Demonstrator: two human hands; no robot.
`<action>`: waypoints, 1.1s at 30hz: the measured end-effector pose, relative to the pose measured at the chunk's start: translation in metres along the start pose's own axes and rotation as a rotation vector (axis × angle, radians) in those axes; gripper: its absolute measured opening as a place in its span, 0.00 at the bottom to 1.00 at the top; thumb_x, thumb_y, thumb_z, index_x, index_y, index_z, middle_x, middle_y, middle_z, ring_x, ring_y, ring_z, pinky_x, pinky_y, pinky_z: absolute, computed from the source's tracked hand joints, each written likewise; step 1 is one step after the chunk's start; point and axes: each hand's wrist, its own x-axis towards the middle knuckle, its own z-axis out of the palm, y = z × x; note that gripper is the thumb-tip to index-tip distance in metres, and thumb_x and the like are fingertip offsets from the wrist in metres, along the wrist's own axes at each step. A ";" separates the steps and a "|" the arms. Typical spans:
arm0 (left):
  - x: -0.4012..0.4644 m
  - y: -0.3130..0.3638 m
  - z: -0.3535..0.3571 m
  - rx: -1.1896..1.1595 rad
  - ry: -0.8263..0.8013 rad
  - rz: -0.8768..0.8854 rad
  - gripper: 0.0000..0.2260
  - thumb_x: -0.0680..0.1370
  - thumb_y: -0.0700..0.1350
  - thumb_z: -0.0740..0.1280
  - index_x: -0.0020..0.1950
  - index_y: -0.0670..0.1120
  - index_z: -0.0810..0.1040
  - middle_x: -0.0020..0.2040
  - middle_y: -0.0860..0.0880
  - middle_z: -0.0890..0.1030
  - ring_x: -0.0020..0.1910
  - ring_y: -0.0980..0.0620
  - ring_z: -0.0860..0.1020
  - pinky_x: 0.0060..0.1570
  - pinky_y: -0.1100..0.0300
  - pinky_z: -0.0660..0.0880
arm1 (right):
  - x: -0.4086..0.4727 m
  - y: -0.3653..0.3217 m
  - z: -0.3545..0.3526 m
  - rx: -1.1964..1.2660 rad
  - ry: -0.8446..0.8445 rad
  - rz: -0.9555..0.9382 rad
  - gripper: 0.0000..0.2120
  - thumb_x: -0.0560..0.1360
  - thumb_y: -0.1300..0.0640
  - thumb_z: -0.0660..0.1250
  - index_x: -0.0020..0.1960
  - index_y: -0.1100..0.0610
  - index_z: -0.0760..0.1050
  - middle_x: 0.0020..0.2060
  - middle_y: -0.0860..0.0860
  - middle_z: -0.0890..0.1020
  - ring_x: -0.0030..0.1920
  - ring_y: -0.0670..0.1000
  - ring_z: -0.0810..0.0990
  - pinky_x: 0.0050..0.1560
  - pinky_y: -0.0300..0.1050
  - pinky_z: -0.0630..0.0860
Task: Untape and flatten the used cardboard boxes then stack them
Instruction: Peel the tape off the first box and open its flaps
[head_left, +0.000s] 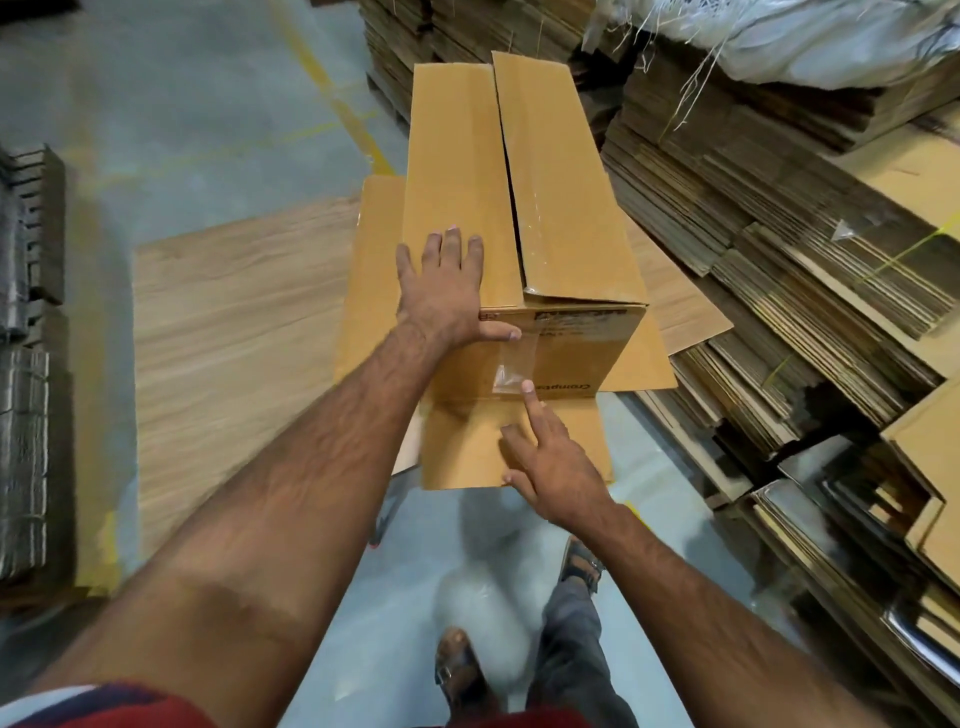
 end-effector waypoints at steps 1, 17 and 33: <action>0.001 0.000 -0.001 0.000 -0.003 0.001 0.58 0.63 0.80 0.57 0.80 0.46 0.44 0.80 0.42 0.47 0.78 0.41 0.47 0.72 0.33 0.48 | -0.006 0.002 0.005 0.023 0.011 -0.009 0.28 0.75 0.46 0.68 0.71 0.55 0.66 0.79 0.60 0.42 0.76 0.64 0.57 0.54 0.58 0.80; -0.001 0.003 -0.008 -0.002 -0.034 0.027 0.53 0.69 0.72 0.64 0.80 0.43 0.42 0.80 0.41 0.45 0.78 0.39 0.46 0.72 0.32 0.49 | 0.075 0.002 -0.128 -0.201 0.470 -0.030 0.17 0.80 0.43 0.57 0.56 0.51 0.78 0.76 0.60 0.62 0.76 0.61 0.58 0.68 0.60 0.57; 0.003 -0.008 -0.019 -0.124 -0.230 0.072 0.57 0.62 0.81 0.58 0.79 0.53 0.37 0.79 0.43 0.36 0.78 0.40 0.38 0.71 0.32 0.39 | 0.076 0.041 -0.205 -0.189 0.671 0.309 0.27 0.76 0.52 0.65 0.74 0.55 0.67 0.72 0.51 0.71 0.73 0.57 0.66 0.66 0.61 0.64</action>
